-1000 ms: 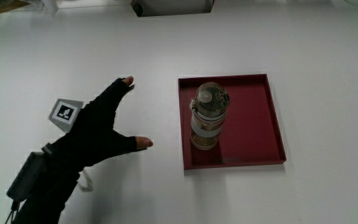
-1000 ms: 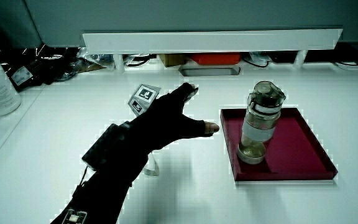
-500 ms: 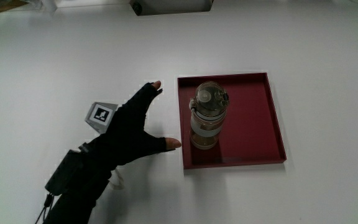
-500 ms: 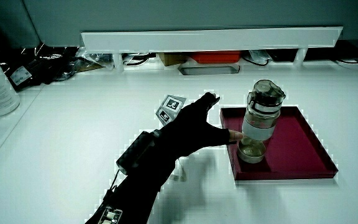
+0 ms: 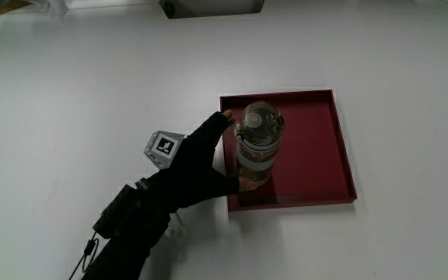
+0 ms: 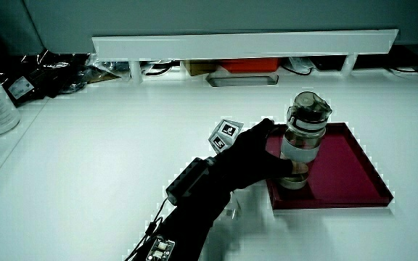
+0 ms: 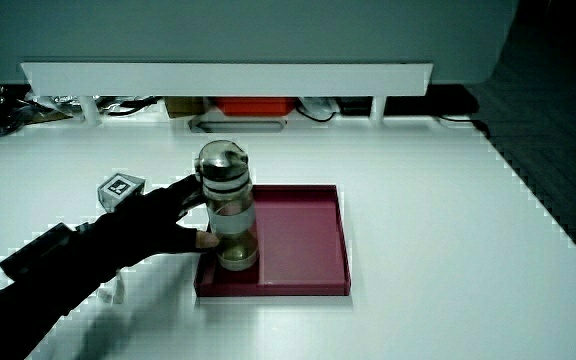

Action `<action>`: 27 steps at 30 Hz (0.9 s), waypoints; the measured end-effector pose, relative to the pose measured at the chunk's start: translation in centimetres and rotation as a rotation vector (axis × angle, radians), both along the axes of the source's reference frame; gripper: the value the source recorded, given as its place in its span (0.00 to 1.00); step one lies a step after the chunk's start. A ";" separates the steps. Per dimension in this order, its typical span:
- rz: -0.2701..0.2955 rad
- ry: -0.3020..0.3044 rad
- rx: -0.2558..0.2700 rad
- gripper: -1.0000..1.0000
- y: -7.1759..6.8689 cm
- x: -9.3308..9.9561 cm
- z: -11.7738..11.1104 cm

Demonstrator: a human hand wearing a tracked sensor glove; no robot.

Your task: Pick bottle

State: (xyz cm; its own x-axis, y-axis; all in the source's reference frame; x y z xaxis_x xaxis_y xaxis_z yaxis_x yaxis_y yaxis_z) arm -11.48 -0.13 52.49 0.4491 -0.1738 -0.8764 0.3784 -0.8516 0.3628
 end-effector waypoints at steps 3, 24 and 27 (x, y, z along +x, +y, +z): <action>-0.008 0.009 -0.009 0.50 0.1 0.6 0.4; -0.022 0.046 0.024 0.50 0.2 2.3 1.3; -0.043 0.069 0.035 0.50 0.4 2.0 1.4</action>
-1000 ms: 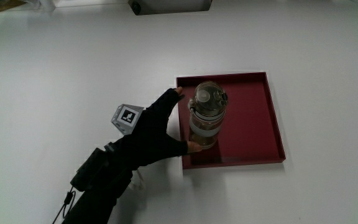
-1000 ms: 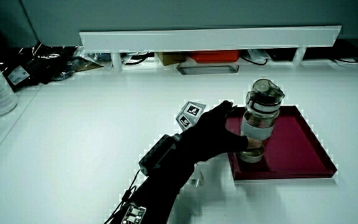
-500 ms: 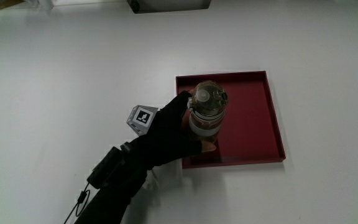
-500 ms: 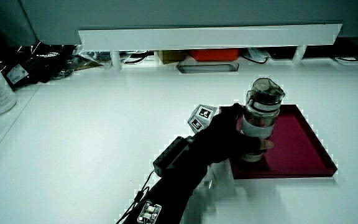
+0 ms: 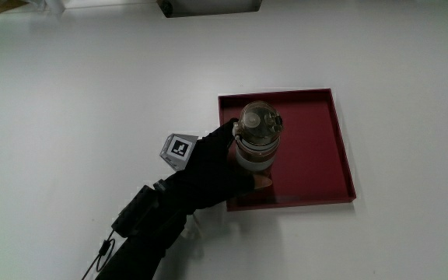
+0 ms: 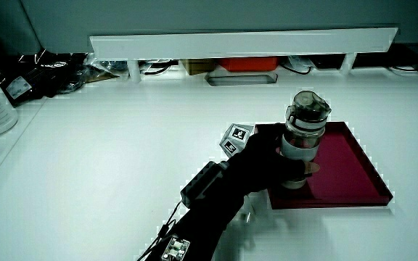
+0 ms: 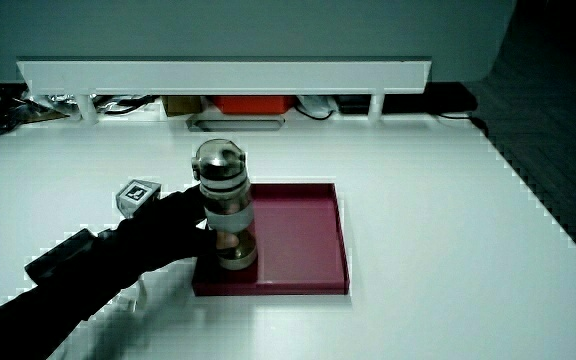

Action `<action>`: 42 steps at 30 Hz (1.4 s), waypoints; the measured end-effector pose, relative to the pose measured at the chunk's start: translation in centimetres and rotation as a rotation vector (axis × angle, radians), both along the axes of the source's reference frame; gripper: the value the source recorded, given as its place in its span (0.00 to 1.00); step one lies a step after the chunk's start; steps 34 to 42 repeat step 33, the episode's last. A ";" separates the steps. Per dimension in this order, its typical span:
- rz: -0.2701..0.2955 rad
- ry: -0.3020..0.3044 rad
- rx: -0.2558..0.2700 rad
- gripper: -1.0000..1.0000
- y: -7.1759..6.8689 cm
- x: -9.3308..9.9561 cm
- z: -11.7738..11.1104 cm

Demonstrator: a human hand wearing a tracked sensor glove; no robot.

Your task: Pick bottle

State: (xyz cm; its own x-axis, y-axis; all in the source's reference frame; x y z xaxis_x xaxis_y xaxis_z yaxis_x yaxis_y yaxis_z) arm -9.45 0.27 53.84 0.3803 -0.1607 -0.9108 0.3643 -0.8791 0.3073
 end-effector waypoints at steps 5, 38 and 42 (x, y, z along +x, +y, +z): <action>-0.030 -0.004 0.018 0.63 0.2 0.0 0.0; -0.137 0.052 0.111 1.00 -0.3 -2.1 -2.4; -0.137 0.052 0.111 1.00 -0.3 -2.1 -2.4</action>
